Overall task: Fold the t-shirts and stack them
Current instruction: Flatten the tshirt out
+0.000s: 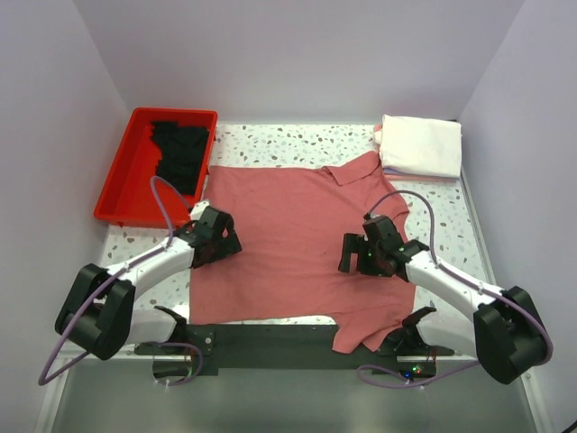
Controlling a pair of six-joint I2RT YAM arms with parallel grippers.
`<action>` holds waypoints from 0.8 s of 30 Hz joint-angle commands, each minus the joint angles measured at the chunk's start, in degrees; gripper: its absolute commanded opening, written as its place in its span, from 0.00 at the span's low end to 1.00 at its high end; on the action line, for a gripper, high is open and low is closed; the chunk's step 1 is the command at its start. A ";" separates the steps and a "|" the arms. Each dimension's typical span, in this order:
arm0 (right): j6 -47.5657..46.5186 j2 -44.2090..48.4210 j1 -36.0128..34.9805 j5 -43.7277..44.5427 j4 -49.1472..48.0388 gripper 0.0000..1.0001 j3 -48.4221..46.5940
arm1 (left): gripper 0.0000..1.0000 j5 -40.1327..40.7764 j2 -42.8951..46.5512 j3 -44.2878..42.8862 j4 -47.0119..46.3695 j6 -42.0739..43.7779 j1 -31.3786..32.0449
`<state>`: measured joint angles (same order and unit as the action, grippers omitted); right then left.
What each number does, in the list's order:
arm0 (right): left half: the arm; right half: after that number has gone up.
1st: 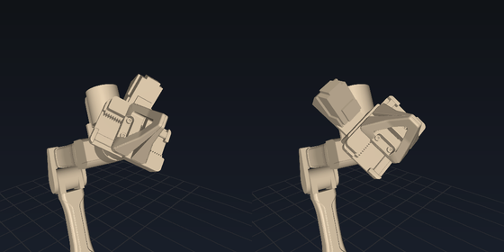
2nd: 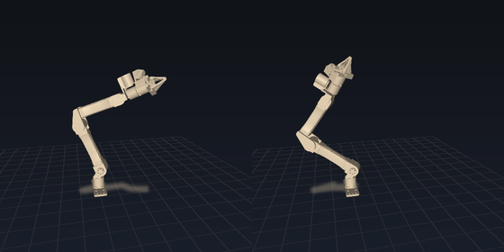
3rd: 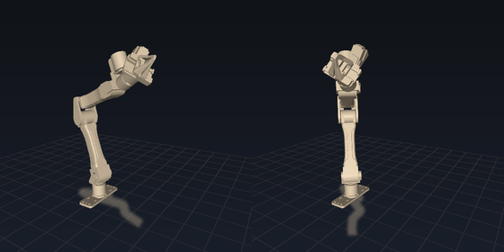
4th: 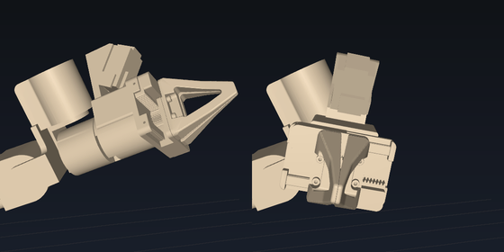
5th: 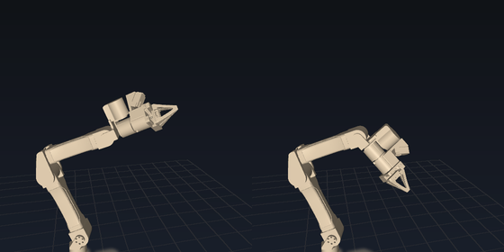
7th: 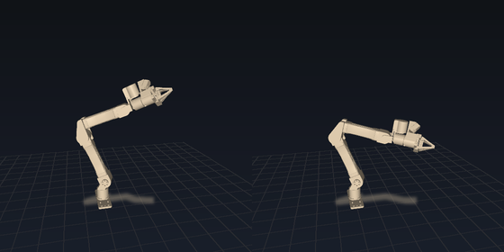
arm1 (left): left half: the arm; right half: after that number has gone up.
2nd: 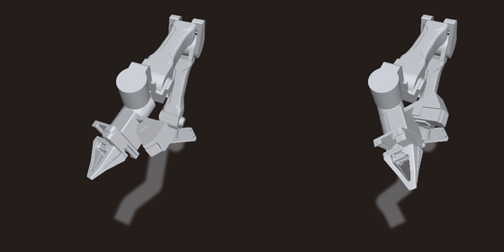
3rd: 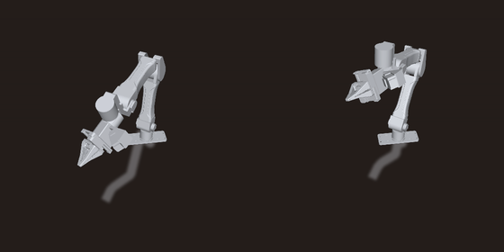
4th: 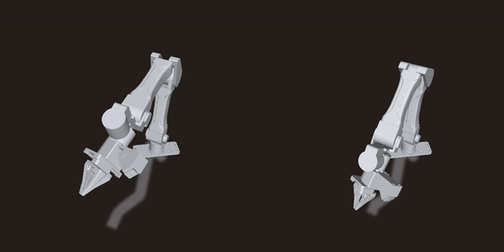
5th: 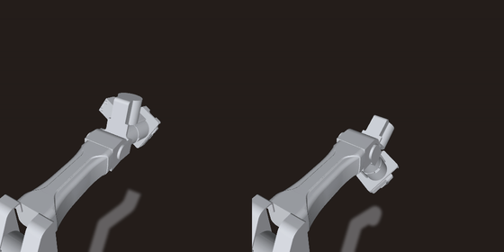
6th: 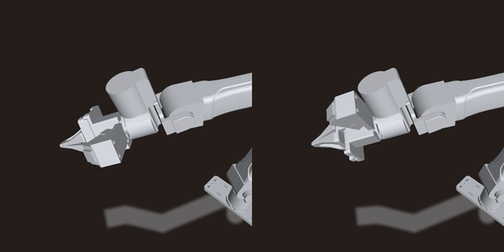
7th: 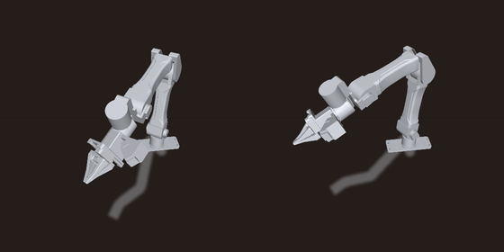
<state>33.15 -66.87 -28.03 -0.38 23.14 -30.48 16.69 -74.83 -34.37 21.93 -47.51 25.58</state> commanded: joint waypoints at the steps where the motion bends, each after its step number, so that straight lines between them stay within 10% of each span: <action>1: 4.91 3.22 -2.20 -4.27 6.83 0.99 3.76 | 1.00 2.91 2.84 1.94 6.88 -3.47 -0.10; 11: 0.09 6.32 -3.26 2.48 10.00 0.99 -9.56 | 1.00 4.75 8.47 -3.94 7.07 -0.22 -0.10; 24: -13.19 -25.57 4.29 19.20 11.31 0.94 -45.70 | 1.00 -9.83 4.35 -6.67 -13.75 6.72 2.44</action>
<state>24.14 -86.70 -26.61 15.62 32.51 -71.35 10.92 -68.53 -40.49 15.35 -43.59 26.46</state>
